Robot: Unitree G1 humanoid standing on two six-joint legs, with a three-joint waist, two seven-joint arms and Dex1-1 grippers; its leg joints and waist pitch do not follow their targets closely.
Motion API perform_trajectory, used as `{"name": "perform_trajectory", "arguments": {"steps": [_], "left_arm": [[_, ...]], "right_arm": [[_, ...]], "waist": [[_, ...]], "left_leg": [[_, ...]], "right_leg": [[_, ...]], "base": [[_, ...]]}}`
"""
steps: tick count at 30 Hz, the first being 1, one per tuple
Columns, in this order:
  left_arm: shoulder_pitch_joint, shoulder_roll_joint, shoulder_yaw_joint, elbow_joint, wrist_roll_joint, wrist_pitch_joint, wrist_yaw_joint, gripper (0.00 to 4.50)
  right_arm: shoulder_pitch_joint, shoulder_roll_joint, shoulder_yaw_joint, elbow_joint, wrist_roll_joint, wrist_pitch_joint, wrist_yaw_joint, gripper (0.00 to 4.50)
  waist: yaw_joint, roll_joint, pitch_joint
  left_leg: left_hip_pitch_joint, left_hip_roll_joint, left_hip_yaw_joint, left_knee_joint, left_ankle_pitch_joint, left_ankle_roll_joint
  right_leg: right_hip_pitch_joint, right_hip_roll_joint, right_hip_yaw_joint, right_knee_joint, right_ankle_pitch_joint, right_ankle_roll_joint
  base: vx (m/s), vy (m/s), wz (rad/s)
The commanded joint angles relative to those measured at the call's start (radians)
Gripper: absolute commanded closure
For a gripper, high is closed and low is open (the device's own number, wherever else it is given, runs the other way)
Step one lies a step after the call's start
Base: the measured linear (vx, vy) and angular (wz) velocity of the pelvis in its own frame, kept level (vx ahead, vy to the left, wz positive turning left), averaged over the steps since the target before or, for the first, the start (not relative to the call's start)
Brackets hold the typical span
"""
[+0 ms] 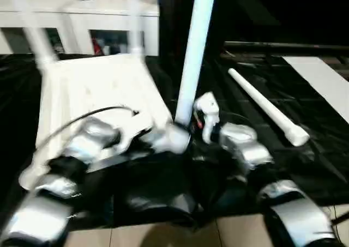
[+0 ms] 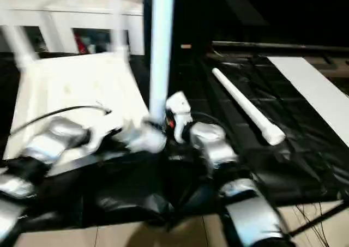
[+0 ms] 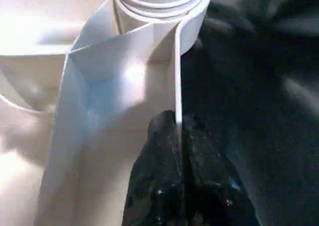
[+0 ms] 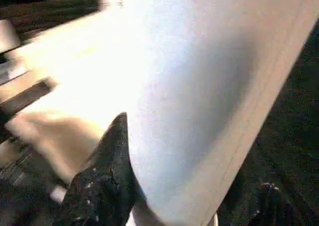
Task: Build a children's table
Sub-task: Insert table leg to table base
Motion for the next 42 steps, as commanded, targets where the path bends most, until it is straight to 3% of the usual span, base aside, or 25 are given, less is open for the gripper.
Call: {"name": "perform_trajectory", "arguments": {"steps": [1,3,4,5,6,7,9,10,13,15,19,25,27,28,30,31,32,33,35,38,40,42], "left_arm": [[-0.023,-0.016,0.027,0.011,-0.003,0.062,0.051,4.50],[-0.031,-0.045,0.037,0.021,0.004,0.093,0.117,4.50],[-0.036,-0.083,0.057,0.024,0.000,0.122,0.183,4.50],[-0.034,-0.151,0.070,-0.002,0.001,0.161,0.259,4.50],[-0.027,-0.179,0.072,-0.020,0.001,0.174,0.281,4.50],[-0.027,-0.179,0.072,-0.020,0.001,0.174,0.281,4.50],[-0.013,-0.211,0.067,-0.049,0.000,0.196,0.296,4.50],[-0.009,-0.217,0.066,-0.055,0.002,0.198,0.303,4.50],[-0.004,-0.215,0.061,-0.059,0.004,0.202,0.309,4.50],[-0.004,-0.205,0.057,-0.055,0.005,0.196,0.315,4.50],[-0.008,-0.193,0.057,-0.049,0.006,0.190,0.321,4.50],[-0.013,-0.191,0.075,-0.050,0.016,0.178,0.347,4.50],[-0.013,-0.179,0.073,-0.058,0.011,0.151,0.317,4.50],[-0.011,-0.171,0.069,-0.065,0.007,0.136,0.296,4.50],[-0.009,-0.164,0.066,-0.072,0.003,0.121,0.276,4.50],[-0.008,-0.158,0.066,-0.073,0.001,0.113,0.265,4.50],[-0.007,-0.148,0.063,-0.075,0.000,0.108,0.252,4.50],[-0.006,-0.135,0.061,-0.076,-0.001,0.098,0.238,4.50],[-0.006,-0.124,0.061,-0.076,-0.008,0.080,0.213,4.50],[-0.004,-0.097,0.052,-0.081,-0.016,0.044,0.158,4.50],[-0.003,-0.079,0.045,-0.086,-0.020,0.025,0.124,4.50],[0.000,-0.065,0.043,-0.093,-0.031,0.015,0.081,4.50]], "right_arm": [[0.057,-0.033,-0.035,0.158,-0.060,0.101,-0.200,2.66],[0.046,-0.010,-0.053,0.174,-0.047,0.100,-0.257,2.66],[0.033,0.015,-0.071,0.192,-0.034,0.095,-0.330,2.66],[0.003,0.061,-0.099,0.229,-0.006,0.096,-0.408,2.66],[-0.008,0.077,-0.107,0.242,0.003,0.097,-0.432,2.66],[-0.008,0.077,-0.107,0.242,0.003,0.097,-0.432,2.66],[-0.021,0.097,-0.112,0.257,0.006,0.102,-0.466,2.66],[-0.024,0.102,-0.109,0.259,0.002,0.103,-0.470,2.66],[-0.032,0.112,-0.105,0.260,-0.009,0.108,-0.483,2.66],[-0.037,0.115,-0.104,0.263,-0.016,0.108,-0.492,2.66],[-0.043,0.116,-0.103,0.265,-0.022,0.099,-0.497,2.66],[-0.065,0.125,-0.085,0.266,-0.059,0.018,-0.411,2.66],[-0.078,0.117,-0.088,0.234,-0.048,-0.026,-0.361,1.96],[-0.084,0.110,-0.084,0.216,-0.047,-0.043,-0.334,1.89],[-0.089,0.103,-0.078,0.201,-0.049,-0.057,-0.306,1.89],[-0.089,0.094,-0.068,0.186,-0.055,-0.061,-0.292,1.71],[-0.088,0.088,-0.071,0.166,-0.049,-0.059,-0.270,1.71],[-0.087,0.076,-0.075,0.138,-0.037,-0.054,-0.235,1.57],[-0.083,0.063,-0.078,0.104,-0.022,-0.045,-0.193,1.41],[-0.066,0.023,-0.084,0.023,0.011,-0.004,-0.100,1.24],[-0.051,-0.009,-0.085,-0.021,0.019,0.016,-0.025,1.24],[-0.017,-0.058,-0.064,-0.083,0.029,0.046,0.093,1.24]], "waist": [[0.000,0.019,-0.024],[0.000,0.019,-0.021],[0.005,0.026,-0.021],[0.003,0.020,-0.022],[0.006,0.024,-0.023],[0.005,0.021,-0.022],[0.006,0.022,-0.023],[0.008,0.021,-0.028],[0.007,0.022,-0.030],[0.006,0.023,-0.029],[0.004,0.024,-0.024],[0.004,0.023,-0.021],[0.005,0.025,-0.022],[0.005,0.023,-0.023],[0.007,0.023,-0.033],[0.006,0.024,-0.038],[0.007,0.024,-0.041],[0.007,0.023,-0.044],[0.006,0.029,-0.048],[0.007,0.030,-0.051],[0.009,0.035,-0.047],[0.015,0.033,-0.047]], "left_leg": [[0.004,0.043,-0.020,-0.086,-0.346,-0.046],[-0.001,0.039,-0.013,-0.085,-0.310,-0.030],[0.001,0.038,-0.013,-0.084,-0.317,-0.028],[0.002,0.040,-0.010,-0.082,-0.310,-0.026],[0.001,0.039,-0.011,-0.083,-0.292,-0.027],[0.002,0.041,-0.008,-0.083,-0.290,-0.023],[-0.007,0.038,-0.010,-0.083,-0.263,-0.010],[-0.002,0.036,-0.006,-0.079,-0.243,-0.001],[-0.004,0.035,-0.005,-0.077,-0.185,0.022],[-0.003,0.035,-0.004,-0.078,-0.195,0.024],[0.001,0.037,-0.006,-0.085,-0.275,0.000],[-0.001,0.037,-0.005,-0.087,-0.285,-0.001],[0.000,0.038,-0.005,-0.086,-0.278,0.004],[-0.001,0.037,-0.005,-0.085,-0.271,0.009],[-0.008,0.037,-0.003,-0.074,-0.177,0.032],[-0.013,0.033,-0.002,-0.063,-0.083,0.058],[-0.014,0.031,-0.001,-0.059,-0.041,0.076],[-0.020,0.026,0.000,-0.049,0.024,0.116],[-0.021,0.024,0.001,-0.041,0.063,0.161],[-0.025,0.024,0.000,-0.031,0.110,0.210],[-0.024,0.029,-0.001,-0.031,0.092,0.219],[-0.021,0.033,0.002,-0.028,0.062,0.215]], "right_leg": [[0.009,-0.071,0.063,-0.100,-0.231,-0.196],[0.006,-0.065,0.062,-0.099,-0.191,-0.202],[0.005,-0.066,0.062,-0.100,-0.201,-0.201],[0.003,-0.067,0.065,-0.100,-0.190,-0.205],[0.004,-0.067,0.064,-0.099,-0.178,-0.209],[0.003,-0.065,0.066,-0.100,-0.168,-0.211],[0.009,-0.061,0.066,-0.095,-0.127,-0.203],[0.008,-0.059,0.066,-0.095,-0.089,-0.200],[0.014,-0.056,0.064,-0.087,0.037,-0.214],[0.014,-0.056,0.064,-0.089,0.027,-0.216],[0.007,-0.058,0.067,-0.101,-0.104,-0.201],[0.005,-0.060,0.069,-0.104,-0.122,-0.193],[0.004,-0.059,0.070,-0.104,-0.117,-0.195],[0.006,-0.060,0.071,-0.103,-0.104,-0.197],[0.016,-0.061,0.070,-0.088,0.022,-0.223],[0.021,-0.056,0.068,-0.072,0.161,-0.242],[0.022,-0.054,0.067,-0.067,0.227,-0.249],[0.024,-0.052,0.064,-0.056,0.343,-0.261],[0.022,-0.052,0.062,-0.048,0.441,-0.277],[0.023,-0.048,0.058,-0.037,0.533,-0.289],[0.019,-0.049,0.054,-0.038,0.505,-0.298],[0.019,-0.050,0.055,-0.041,0.455,-0.306]], "base": [[0.000,0.000,0.00],[0.000,0.000,0.00],[0.000,0.000,0.00],[0.000,0.000,0.00],[0.000,0.000,0.00],[0.000,0.000,0.00],[0.000,0.000,0.00],[0.000,0.000,0.00],[0.000,0.000,0.00],[0.000,0.000,0.00],[0.000,0.000,0.00],[0.000,0.000,0.00],[0.000,0.000,0.00],[0.000,0.000,0.00],[0.000,0.000,0.00],[0.000,0.000,0.00],[0.000,0.000,0.00],[0.000,0.000,0.00],[0.000,0.000,0.00],[0.000,0.000,0.00],[0.000,0.000,0.00],[0.000,0.000,0.00]]}}
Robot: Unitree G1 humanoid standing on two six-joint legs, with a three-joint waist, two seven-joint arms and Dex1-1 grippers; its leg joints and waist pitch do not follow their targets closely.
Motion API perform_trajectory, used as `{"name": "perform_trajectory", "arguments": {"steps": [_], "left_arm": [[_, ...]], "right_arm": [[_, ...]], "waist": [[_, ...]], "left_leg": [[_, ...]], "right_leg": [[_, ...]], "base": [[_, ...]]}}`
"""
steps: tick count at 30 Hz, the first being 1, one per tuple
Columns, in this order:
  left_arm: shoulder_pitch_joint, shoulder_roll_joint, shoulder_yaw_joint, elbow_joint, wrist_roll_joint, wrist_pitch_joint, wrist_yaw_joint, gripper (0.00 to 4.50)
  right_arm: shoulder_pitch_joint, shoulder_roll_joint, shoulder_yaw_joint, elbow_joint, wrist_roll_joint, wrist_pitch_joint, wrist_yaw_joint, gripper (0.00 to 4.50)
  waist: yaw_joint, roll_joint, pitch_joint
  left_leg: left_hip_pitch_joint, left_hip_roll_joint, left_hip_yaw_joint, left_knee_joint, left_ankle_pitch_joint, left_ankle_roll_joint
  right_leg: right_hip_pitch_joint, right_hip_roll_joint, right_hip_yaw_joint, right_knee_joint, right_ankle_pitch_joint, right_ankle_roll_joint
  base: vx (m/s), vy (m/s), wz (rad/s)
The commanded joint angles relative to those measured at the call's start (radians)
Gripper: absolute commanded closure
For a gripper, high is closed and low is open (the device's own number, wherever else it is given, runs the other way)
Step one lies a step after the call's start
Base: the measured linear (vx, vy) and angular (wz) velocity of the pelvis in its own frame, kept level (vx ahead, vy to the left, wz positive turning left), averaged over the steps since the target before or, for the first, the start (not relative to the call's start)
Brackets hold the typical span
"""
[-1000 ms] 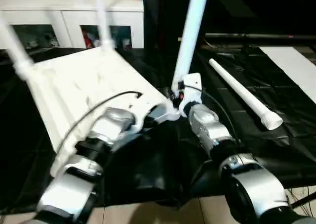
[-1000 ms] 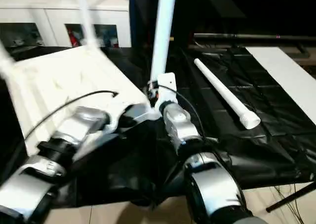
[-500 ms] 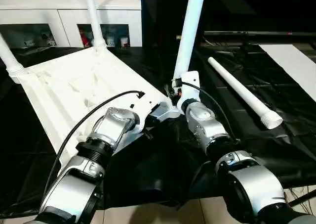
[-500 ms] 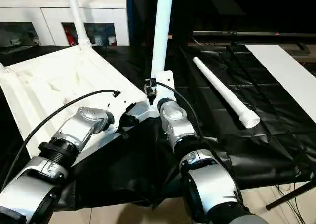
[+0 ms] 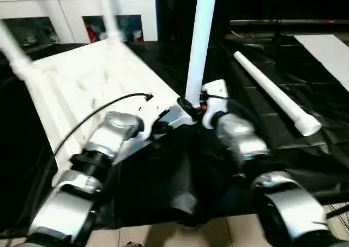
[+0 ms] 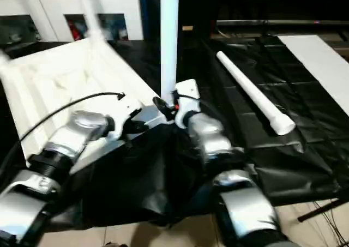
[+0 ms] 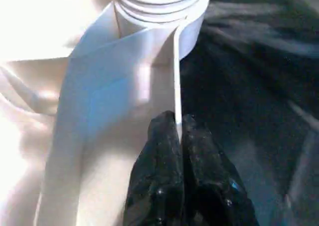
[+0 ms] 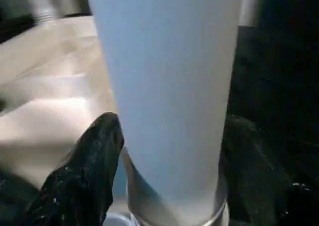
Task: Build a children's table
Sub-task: Insert table leg to table base
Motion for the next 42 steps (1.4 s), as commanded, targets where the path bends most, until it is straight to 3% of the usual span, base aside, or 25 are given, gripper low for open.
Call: {"name": "perform_trajectory", "arguments": {"steps": [1,6,11,15,23,36,40,41,42], "left_arm": [[0.011,0.010,-0.021,-0.011,-0.012,-0.042,-0.056,4.50],[0.031,0.053,-0.043,-0.037,-0.048,-0.110,-0.216,4.50],[0.052,0.094,-0.068,-0.064,-0.069,-0.195,-0.351,4.50],[0.052,0.090,-0.046,-0.057,-0.086,-0.201,-0.362,4.50],[0.059,0.088,-0.043,-0.049,-0.091,-0.222,-0.364,4.50],[0.055,0.085,-0.018,-0.005,-0.090,-0.266,-0.363,4.50],[0.053,0.089,-0.017,-0.001,-0.095,-0.269,-0.377,4.50],[0.053,0.090,-0.017,-0.001,-0.096,-0.270,-0.380,4.50],[0.053,0.091,-0.018,-0.001,-0.098,-0.271,-0.387,4.50]], "right_arm": [[0.028,-0.031,0.030,-0.061,0.014,0.031,0.107,1.24],[0.130,-0.140,0.110,-0.218,0.023,0.064,0.353,1.24],[0.177,-0.197,0.158,-0.277,0.003,0.058,0.466,1.24],[0.180,-0.186,0.157,-0.272,-0.020,0.045,0.445,1.24],[0.189,-0.184,0.183,-0.283,-0.024,0.044,0.471,1.80],[0.198,-0.204,0.194,-0.251,-0.077,-0.021,0.465,1.84],[0.181,-0.190,0.166,-0.225,-0.053,0.006,0.444,1.84],[0.174,-0.181,0.147,-0.219,-0.029,0.039,0.445,1.14],[0.165,-0.170,0.119,-0.211,0.001,0.079,0.447,1.14]], "waist": [[0.007,0.004,-0.068],[0.020,0.003,-0.067],[0.024,0.008,-0.063],[0.026,0.008,-0.063],[0.035,0.003,-0.069],[0.039,0.002,-0.069],[0.040,0.004,-0.070],[0.039,0.004,-0.070],[0.040,0.004,-0.070]], "left_leg": [[0.022,0.035,-0.006,-0.036,0.061,0.190],[0.022,0.038,-0.004,-0.030,0.048,0.184],[0.024,0.041,-0.004,-0.037,-0.028,0.139],[0.026,0.040,-0.003,-0.038,-0.038,0.114],[0.022,0.035,-0.002,-0.029,0.023,0.142],[0.021,0.035,-0.003,-0.025,0.011,0.142],[0.020,0.035,-0.003,-0.025,0.009,0.143],[0.021,0.035,-0.003,-0.025,0.002,0.142],[0.020,0.035,-0.003,-0.025,-0.001,0.142]], "right_leg": [[0.062,-0.055,0.037,-0.036,0.416,-0.324],[0.060,-0.055,0.037,-0.033,0.388,-0.320],[0.053,-0.058,0.040,-0.040,0.263,-0.326],[0.050,-0.059,0.042,-0.040,0.233,-0.326],[0.053,-0.059,0.041,-0.031,0.309,-0.319],[0.053,-0.058,0.041,-0.029,0.284,-0.317],[0.052,-0.058,0.041,-0.028,0.286,-0.322],[0.053,-0.058,0.041,-0.028,0.280,-0.323],[0.053,-0.058,0.041,-0.028,0.276,-0.326]], "base": [[0.000,0.000,0.00],[0.000,0.000,0.00],[0.000,0.000,0.00],[0.000,0.000,0.00],[0.000,0.000,0.00],[0.000,0.000,0.00],[0.000,0.000,0.00],[0.000,0.000,0.00],[0.000,0.000,0.00]]}}
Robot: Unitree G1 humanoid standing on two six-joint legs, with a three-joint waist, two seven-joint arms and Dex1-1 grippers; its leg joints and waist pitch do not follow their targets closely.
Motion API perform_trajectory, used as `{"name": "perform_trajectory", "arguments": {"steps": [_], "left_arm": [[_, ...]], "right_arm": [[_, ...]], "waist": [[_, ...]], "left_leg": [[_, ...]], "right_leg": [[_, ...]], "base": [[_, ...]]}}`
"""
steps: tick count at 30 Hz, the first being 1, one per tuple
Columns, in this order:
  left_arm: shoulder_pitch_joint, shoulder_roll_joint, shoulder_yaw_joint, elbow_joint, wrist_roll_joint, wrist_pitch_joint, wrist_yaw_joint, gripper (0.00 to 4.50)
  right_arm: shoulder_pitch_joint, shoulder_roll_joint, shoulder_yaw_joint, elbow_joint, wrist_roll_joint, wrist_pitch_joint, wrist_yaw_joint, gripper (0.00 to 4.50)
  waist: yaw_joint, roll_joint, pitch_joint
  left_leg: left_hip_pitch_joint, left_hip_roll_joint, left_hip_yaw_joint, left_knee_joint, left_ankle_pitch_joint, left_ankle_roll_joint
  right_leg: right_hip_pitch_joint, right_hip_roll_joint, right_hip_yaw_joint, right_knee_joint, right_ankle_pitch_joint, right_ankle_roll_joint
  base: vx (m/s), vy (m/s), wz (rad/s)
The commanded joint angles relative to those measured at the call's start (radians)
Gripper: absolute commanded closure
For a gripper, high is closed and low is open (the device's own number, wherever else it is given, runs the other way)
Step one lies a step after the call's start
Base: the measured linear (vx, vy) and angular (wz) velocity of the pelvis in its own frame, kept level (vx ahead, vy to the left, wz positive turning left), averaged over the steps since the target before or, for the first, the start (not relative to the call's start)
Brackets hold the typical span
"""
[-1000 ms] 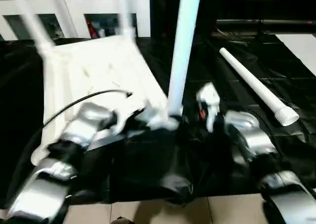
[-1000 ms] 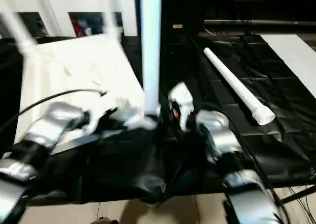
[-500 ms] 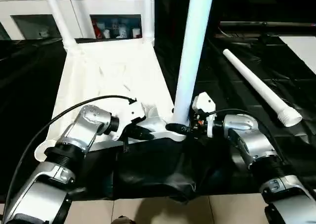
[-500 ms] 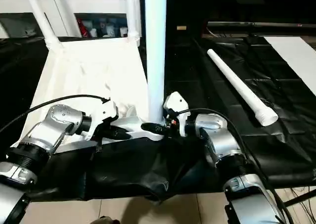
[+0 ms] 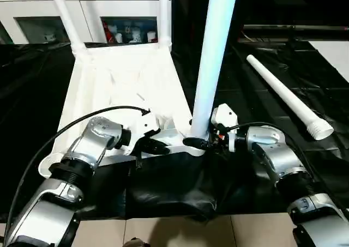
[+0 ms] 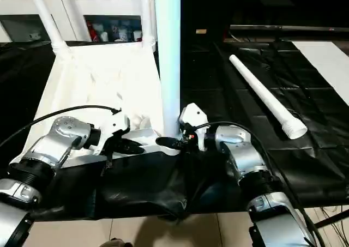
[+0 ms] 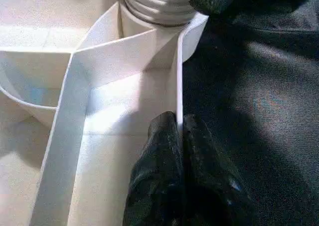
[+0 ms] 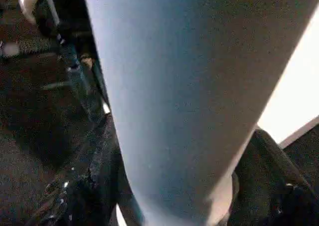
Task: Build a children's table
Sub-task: Insert table leg to table base
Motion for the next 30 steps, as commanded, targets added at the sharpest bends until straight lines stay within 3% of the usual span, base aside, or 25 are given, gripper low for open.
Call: {"name": "perform_trajectory", "arguments": {"steps": [1,7,30], "left_arm": [[-0.016,-0.006,0.022,-0.022,-0.054,-0.026,-0.051,4.50],[-0.018,-0.006,0.022,-0.020,-0.054,-0.026,-0.058,4.50],[0.010,-0.012,0.061,-0.030,-0.095,-0.044,-0.037,4.50]], "right_arm": [[-0.011,0.006,-0.034,0.034,0.024,0.061,-0.006,1.14],[-0.024,0.011,-0.055,0.060,0.041,0.097,-0.021,0.51],[-0.017,0.000,-0.053,0.049,0.032,0.084,-0.004,0.51]], "waist": [[-0.003,0.002,-0.073],[0.000,0.001,-0.076],[-0.001,-0.001,-0.075]], "left_leg": [[0.024,0.037,-0.006,-0.053,-0.004,0.134],[0.023,0.035,-0.006,-0.049,0.025,0.136],[0.022,0.034,-0.006,-0.047,0.014,0.131]], "right_leg": [[0.052,-0.054,0.038,-0.045,0.263,-0.327],[0.051,-0.053,0.037,-0.040,0.299,-0.330],[0.051,-0.053,0.037,-0.041,0.271,-0.326]], "base": [[0.000,0.000,0.00],[0.000,0.000,0.00],[0.000,0.000,0.00]]}}
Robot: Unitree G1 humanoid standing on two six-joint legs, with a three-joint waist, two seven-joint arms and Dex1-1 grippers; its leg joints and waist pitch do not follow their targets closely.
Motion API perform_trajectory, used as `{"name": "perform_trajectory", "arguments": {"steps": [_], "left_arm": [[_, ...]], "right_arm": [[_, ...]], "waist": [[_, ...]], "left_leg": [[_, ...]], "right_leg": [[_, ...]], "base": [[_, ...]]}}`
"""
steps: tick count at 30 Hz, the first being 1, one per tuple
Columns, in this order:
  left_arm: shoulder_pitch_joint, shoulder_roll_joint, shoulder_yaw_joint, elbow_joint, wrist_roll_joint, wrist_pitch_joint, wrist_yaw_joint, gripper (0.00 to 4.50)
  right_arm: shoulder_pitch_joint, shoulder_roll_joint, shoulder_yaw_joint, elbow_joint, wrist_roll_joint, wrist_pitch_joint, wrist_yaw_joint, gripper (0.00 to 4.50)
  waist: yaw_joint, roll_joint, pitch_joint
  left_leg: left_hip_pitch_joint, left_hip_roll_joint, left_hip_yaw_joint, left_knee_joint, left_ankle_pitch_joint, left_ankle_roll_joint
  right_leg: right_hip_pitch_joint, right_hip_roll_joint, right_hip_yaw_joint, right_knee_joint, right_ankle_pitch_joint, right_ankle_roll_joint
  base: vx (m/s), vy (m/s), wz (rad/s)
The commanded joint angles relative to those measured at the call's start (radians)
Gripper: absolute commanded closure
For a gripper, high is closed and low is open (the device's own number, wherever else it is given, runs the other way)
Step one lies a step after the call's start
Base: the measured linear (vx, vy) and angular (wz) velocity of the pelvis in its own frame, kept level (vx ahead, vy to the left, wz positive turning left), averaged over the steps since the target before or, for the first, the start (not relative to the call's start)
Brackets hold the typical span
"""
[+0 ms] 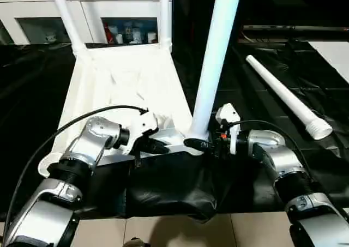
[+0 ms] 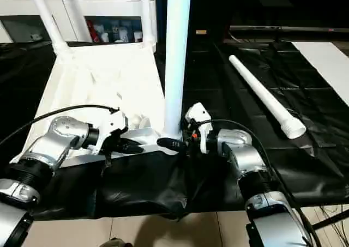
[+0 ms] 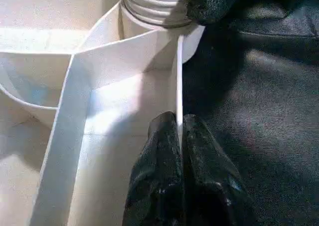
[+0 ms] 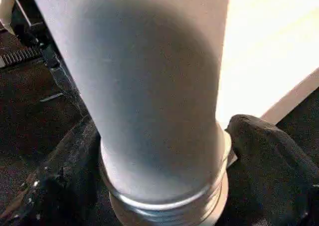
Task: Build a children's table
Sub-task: Insert table leg to table base
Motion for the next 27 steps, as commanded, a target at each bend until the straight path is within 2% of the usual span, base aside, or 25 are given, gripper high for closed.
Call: {"name": "perform_trajectory", "arguments": {"steps": [1,14,19,27], "left_arm": [[0.007,-0.015,0.047,-0.039,-0.082,-0.022,-0.026,4.50],[0.040,-0.041,0.063,-0.053,-0.094,-0.023,-0.004,4.50],[0.042,-0.027,0.044,-0.052,-0.070,-0.029,-0.005,4.50],[0.027,-0.010,0.032,-0.031,-0.042,-0.040,-0.019,4.50]], "right_arm": [[-0.011,-0.007,-0.018,-0.005,-0.008,-0.005,-0.009,0.51],[0.001,0.004,-0.012,-0.006,-0.011,-0.017,-0.017,0.51],[0.000,0.001,-0.002,-0.010,-0.024,-0.032,-0.014,0.51],[-0.013,-0.013,0.023,0.008,-0.047,-0.060,0.020,0.51]], "waist": [[-0.003,-0.001,-0.075],[-0.003,0.000,-0.075],[-0.003,-0.001,-0.076],[-0.003,-0.001,-0.075]], "left_leg": [[0.023,0.034,-0.005,-0.051,0.013,0.131],[0.023,0.034,-0.006,-0.052,0.007,0.129],[0.022,0.033,-0.005,-0.050,0.020,0.137],[0.022,0.034,-0.006,-0.050,0.012,0.136]], "right_leg": [[0.053,-0.052,0.037,-0.047,0.270,-0.326],[0.052,-0.052,0.038,-0.048,0.251,-0.322],[0.052,-0.051,0.037,-0.046,0.272,-0.323],[0.052,-0.051,0.037,-0.047,0.255,-0.320]], "base": [[0.000,0.000,0.00],[0.000,0.000,0.00],[0.000,0.000,0.00],[0.000,0.000,0.00]]}}
